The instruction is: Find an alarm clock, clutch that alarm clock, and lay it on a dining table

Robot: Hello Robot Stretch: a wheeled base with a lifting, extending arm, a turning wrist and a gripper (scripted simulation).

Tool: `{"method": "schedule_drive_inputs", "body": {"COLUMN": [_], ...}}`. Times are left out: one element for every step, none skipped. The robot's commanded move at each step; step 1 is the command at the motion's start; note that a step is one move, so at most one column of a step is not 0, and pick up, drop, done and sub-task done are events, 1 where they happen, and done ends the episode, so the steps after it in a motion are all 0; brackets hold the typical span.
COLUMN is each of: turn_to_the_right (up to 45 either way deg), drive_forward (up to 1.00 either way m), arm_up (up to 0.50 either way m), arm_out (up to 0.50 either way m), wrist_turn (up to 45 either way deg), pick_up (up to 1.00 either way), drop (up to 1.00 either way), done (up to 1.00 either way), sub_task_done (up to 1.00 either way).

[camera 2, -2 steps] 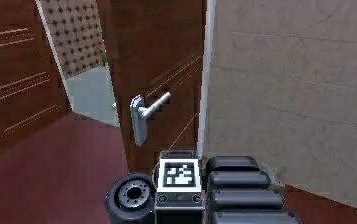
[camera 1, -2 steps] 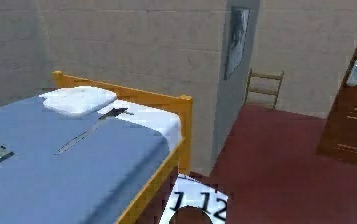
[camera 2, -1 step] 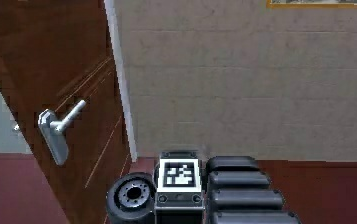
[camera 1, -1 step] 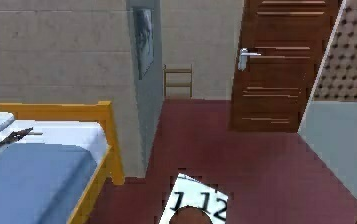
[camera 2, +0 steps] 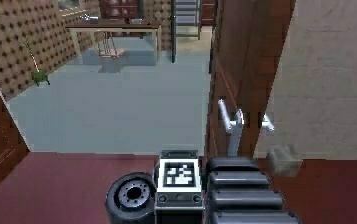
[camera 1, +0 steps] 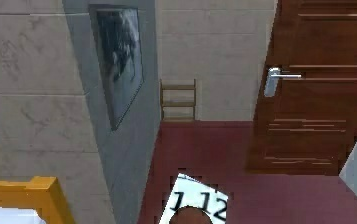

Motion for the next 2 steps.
{"method": "schedule_drive_inputs", "body": {"turn_to_the_right": [45.0,0.0], "drive_forward": [0.0,0.45], "arm_up": [0.0,0.0], "arm_out": [0.0,0.0], "wrist_turn": [0.0,0.0], "pick_up": [0.0,0.0], "drop": [0.0,0.0], "done": [0.0,0.0], "sub_task_done": [0.0,0.0]}}
